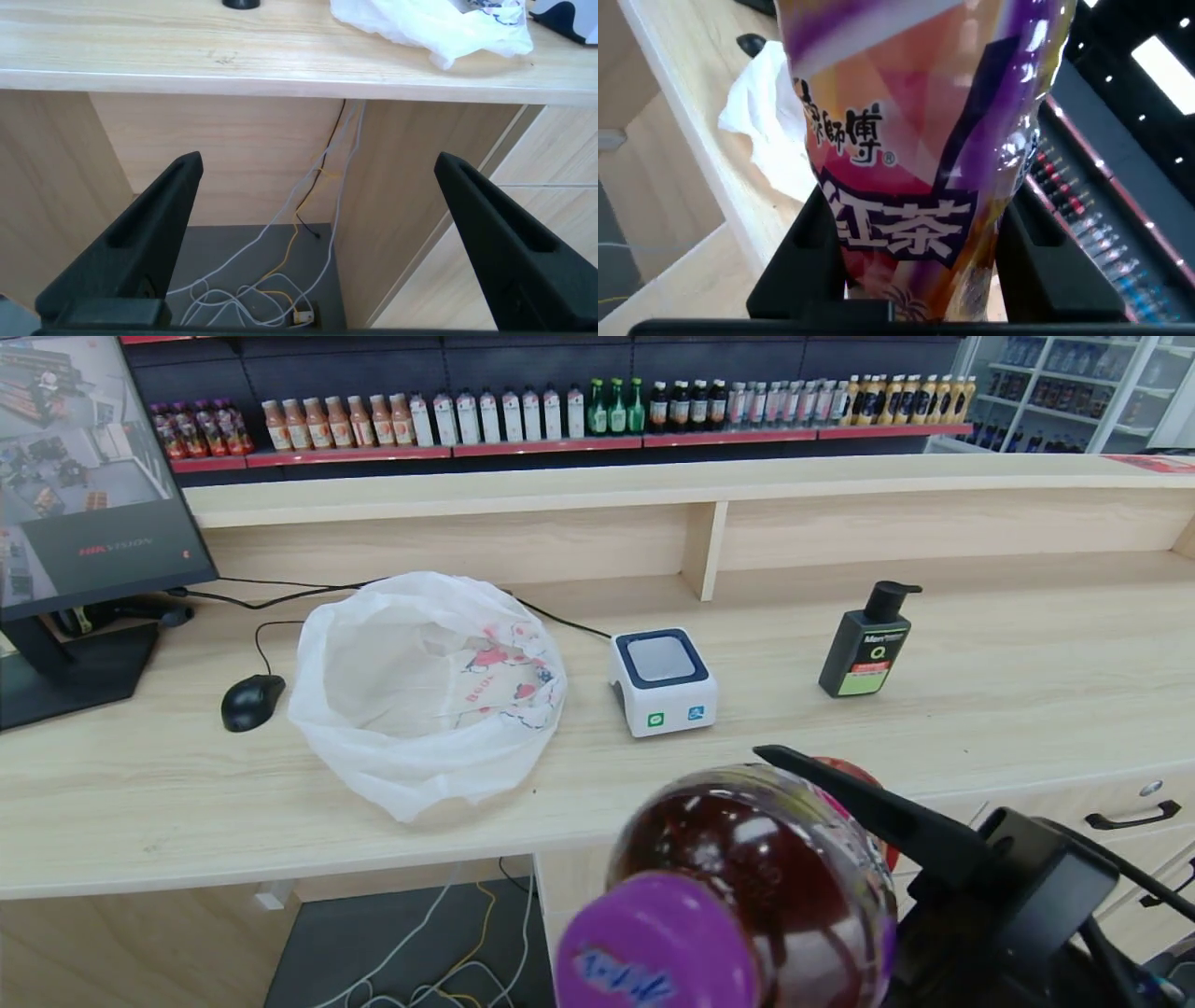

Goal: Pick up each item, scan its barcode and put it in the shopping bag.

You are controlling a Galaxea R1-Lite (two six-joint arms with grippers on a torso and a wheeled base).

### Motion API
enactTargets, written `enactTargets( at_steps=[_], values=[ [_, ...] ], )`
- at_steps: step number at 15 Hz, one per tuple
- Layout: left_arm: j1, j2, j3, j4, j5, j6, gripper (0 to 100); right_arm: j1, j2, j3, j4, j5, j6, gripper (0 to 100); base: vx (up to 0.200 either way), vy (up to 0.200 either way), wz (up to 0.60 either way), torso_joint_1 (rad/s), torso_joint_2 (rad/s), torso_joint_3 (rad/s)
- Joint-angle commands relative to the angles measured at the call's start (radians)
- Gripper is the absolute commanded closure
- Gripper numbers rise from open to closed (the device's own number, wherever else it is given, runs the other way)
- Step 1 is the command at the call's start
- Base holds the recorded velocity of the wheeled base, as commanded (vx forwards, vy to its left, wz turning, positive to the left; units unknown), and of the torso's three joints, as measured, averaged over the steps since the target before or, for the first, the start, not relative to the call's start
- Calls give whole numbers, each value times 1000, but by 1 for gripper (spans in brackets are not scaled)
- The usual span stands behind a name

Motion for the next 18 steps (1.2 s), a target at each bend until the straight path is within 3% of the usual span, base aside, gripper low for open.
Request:
enactTargets(
  at_steps=[1, 9, 18],
  values=[
    [0, 0, 0, 0, 0, 0, 0, 73, 85, -85, 3, -21, -57, 100, 0, 0, 0, 0, 0, 0],
    [0, 0, 0, 0, 0, 0, 0, 182, 81, -100, 58, -43, -190, 100, 0, 0, 0, 0, 0, 0],
    [0, 0, 0, 0, 0, 0, 0, 185, 81, -92, 60, -60, -310, 100, 0, 0, 0, 0, 0, 0]
  ],
)
